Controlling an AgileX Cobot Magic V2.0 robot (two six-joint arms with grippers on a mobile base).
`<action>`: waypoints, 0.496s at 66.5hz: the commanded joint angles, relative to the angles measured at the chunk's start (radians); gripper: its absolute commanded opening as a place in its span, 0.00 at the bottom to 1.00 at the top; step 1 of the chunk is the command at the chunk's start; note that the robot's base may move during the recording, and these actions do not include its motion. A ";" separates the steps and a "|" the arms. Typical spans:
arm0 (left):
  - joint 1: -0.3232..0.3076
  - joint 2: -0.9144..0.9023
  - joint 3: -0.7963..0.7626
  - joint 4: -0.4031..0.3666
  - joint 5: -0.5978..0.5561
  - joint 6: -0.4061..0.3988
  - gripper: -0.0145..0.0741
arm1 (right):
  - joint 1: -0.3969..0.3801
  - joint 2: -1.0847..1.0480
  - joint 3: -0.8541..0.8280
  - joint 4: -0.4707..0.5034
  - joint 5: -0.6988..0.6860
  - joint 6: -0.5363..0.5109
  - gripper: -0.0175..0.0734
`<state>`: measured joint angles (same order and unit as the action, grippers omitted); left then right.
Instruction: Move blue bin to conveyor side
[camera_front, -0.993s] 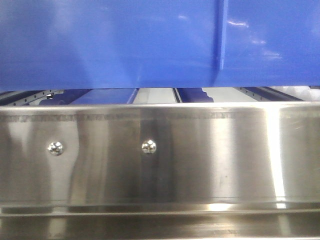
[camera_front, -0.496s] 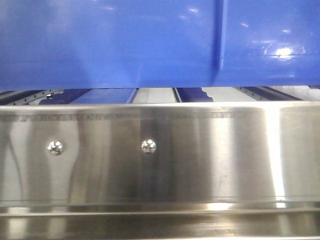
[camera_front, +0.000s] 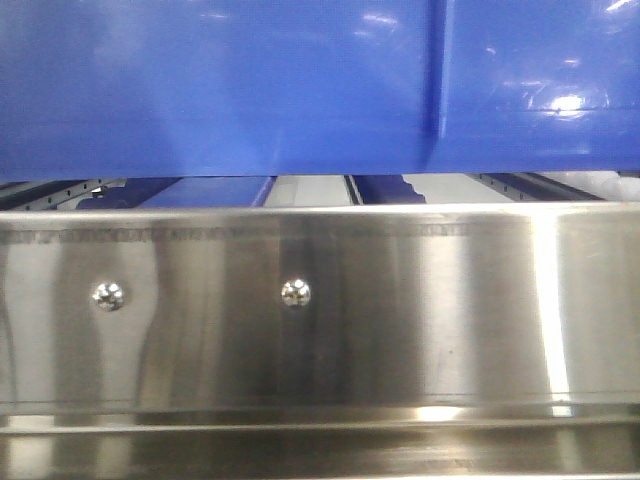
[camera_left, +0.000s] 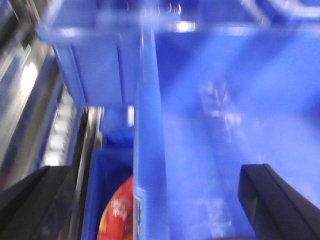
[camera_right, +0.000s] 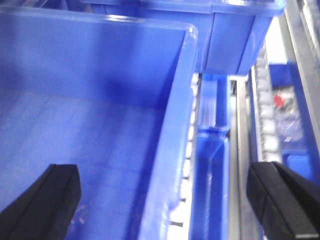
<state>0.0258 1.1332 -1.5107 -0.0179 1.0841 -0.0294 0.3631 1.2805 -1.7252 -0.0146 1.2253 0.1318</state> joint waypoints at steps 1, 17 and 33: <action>0.003 0.024 -0.023 0.000 0.015 0.006 0.79 | -0.001 0.026 -0.008 -0.029 -0.004 0.023 0.81; 0.003 0.172 -0.177 0.006 0.137 0.029 0.79 | -0.001 0.094 -0.008 -0.054 -0.004 0.066 0.81; 0.003 0.274 -0.287 0.045 0.137 0.029 0.79 | -0.001 0.143 -0.008 -0.052 -0.004 0.092 0.81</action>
<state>0.0283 1.3896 -1.7789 0.0109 1.2240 0.0000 0.3631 1.4144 -1.7252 -0.0527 1.2322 0.2117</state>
